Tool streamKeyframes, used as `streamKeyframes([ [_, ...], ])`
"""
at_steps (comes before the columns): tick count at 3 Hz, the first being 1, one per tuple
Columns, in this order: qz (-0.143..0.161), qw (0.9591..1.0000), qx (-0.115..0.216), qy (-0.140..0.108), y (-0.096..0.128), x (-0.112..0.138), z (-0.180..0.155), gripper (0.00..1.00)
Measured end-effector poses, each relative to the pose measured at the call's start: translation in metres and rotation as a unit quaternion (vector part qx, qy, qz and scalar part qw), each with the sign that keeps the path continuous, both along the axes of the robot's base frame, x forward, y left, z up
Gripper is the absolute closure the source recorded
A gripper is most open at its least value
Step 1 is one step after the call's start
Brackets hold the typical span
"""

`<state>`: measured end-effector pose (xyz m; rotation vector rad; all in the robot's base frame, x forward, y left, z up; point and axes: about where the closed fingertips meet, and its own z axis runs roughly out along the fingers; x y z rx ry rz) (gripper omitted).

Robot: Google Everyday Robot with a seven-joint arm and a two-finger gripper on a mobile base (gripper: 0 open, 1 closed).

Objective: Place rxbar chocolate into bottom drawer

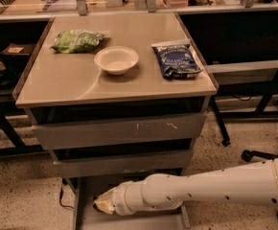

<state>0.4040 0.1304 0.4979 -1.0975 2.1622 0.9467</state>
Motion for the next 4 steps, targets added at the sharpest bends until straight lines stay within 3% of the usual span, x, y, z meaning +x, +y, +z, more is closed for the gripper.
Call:
streamKeyframes([
  [1,-0.026,0.9989,0.007,0.038,-0.008,-0.009,-0.047,1.00],
  [3,-0.026,0.9987,0.016,0.040,-0.006,-0.006,-0.054,1.00],
  [4,-0.044,0.9964,0.048,0.054,0.008,0.051,-0.118,1.00],
])
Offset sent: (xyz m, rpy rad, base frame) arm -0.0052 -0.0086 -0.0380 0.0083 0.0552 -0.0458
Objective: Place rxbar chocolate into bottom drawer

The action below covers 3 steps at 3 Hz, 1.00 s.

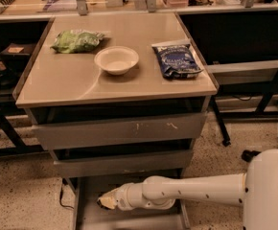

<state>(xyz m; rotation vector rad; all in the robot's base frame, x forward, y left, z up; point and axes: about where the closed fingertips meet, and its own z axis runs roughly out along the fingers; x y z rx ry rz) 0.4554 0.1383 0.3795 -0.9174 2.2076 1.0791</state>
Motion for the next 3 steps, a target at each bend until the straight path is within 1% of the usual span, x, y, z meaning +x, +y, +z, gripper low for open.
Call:
streamKeyframes([
  [1,0.000,1.0000,0.000,0.000,0.000,0.000,0.000,1.00],
  [2,-0.017,0.9995,0.025,0.006,-0.004,0.004,-0.015,1.00],
  [3,-0.039,0.9977,0.049,0.027,-0.010,0.009,-0.042,1.00],
])
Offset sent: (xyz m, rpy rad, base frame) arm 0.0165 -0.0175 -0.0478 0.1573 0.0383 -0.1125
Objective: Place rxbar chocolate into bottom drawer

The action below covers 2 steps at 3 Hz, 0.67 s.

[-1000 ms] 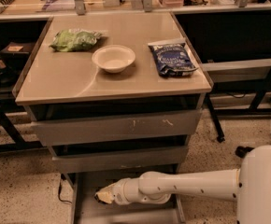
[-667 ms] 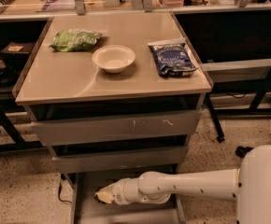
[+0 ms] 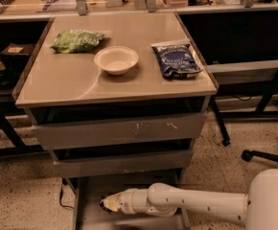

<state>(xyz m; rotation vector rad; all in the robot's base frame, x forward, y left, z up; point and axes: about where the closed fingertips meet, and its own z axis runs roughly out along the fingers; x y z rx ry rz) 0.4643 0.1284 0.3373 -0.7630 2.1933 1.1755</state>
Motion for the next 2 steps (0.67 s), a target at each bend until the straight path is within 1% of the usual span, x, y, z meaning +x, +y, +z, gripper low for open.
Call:
streamKeyframes([
  [1,-0.018,0.9997,0.002,0.018,-0.0073,0.0011,-0.0237,1.00],
  [2,-0.018,0.9997,0.002,0.018,-0.0073,0.0011,-0.0237,1.00],
])
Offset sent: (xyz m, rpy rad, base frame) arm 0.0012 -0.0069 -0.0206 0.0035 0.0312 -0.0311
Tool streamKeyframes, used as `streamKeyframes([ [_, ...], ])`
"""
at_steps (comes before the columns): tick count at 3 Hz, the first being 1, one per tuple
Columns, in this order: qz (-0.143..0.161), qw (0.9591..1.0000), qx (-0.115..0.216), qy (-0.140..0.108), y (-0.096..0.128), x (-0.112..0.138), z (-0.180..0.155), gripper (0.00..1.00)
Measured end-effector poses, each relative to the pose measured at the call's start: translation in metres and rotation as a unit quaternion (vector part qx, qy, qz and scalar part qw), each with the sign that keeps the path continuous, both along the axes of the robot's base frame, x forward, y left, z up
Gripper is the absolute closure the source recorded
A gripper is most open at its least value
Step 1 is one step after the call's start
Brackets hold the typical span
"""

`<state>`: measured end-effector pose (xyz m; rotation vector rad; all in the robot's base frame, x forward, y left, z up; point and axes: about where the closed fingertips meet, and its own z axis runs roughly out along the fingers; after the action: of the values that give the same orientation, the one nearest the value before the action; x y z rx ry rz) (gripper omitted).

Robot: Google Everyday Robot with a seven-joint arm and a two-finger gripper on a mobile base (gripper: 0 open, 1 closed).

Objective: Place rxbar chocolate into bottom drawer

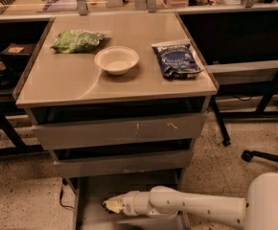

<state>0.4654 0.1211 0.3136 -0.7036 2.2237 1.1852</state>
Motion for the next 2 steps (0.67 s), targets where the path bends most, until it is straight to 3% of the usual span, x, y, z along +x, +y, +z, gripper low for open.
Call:
streamKeyframes([
  [2,-0.037,0.9993,0.008,0.008,-0.005,0.003,-0.044,1.00],
])
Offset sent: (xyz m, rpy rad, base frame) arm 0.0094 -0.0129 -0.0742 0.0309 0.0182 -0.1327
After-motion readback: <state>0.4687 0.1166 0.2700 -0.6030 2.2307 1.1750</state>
